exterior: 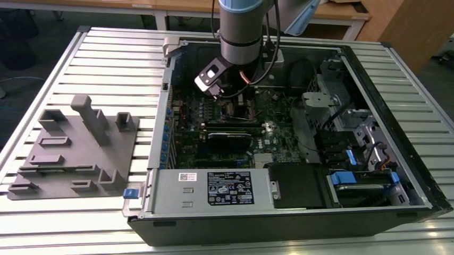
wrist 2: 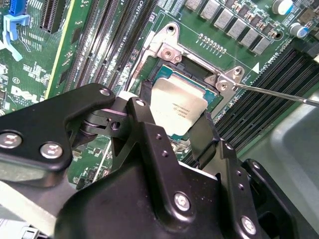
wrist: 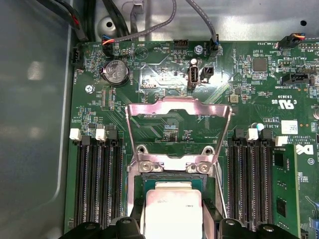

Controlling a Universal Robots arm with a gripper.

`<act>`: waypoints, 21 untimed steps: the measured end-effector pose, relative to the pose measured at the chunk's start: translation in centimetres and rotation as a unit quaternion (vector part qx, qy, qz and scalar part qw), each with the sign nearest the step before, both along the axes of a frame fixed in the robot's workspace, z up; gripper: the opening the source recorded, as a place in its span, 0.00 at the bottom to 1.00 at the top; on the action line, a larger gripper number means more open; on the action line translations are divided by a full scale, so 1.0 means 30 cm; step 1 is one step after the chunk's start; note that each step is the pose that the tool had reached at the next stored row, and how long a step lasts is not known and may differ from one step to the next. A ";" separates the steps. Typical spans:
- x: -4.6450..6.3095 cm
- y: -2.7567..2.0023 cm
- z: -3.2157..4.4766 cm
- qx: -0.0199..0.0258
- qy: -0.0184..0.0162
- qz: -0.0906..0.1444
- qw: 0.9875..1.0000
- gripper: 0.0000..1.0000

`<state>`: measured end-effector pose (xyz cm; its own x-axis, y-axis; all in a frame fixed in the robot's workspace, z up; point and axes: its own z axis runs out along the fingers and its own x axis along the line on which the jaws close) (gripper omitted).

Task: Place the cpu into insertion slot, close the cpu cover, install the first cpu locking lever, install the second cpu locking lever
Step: 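Place the cpu into insertion slot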

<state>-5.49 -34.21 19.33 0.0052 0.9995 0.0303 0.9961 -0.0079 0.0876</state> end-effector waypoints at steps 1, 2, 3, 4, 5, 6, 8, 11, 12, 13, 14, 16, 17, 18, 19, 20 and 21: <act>0.000 0.000 0.000 0.000 0.000 0.000 1.000 0.54; 0.000 0.000 0.000 0.000 0.000 0.000 1.000 0.54; 0.001 0.000 0.000 0.000 0.000 0.000 1.000 0.54; 0.001 0.000 0.000 0.000 0.000 0.000 1.000 0.54; 0.001 0.000 0.000 0.000 0.000 0.000 1.000 0.54; 0.001 0.000 0.000 0.000 0.000 0.000 1.000 0.54; 0.001 0.000 0.000 0.000 0.000 0.000 1.000 0.54; 0.001 0.000 -0.003 0.000 0.000 0.000 1.000 0.54; 0.001 0.000 -0.003 0.000 0.000 0.000 1.000 0.54; 0.001 0.000 -0.004 0.000 0.000 0.000 1.000 0.54; 0.001 0.000 -0.004 0.000 0.000 0.000 1.000 0.54; 0.001 0.000 -0.005 0.000 0.000 0.000 1.000 0.54; 0.001 0.000 -0.005 0.000 0.000 0.000 1.000 0.54; 0.001 0.000 -0.005 0.000 0.000 0.000 1.000 0.54; 0.001 0.000 -0.005 0.000 0.000 0.000 1.000 0.54; 0.001 0.000 -0.005 0.000 0.000 0.000 1.000 0.54; 0.001 0.000 -0.005 0.000 0.000 0.000 1.000 0.54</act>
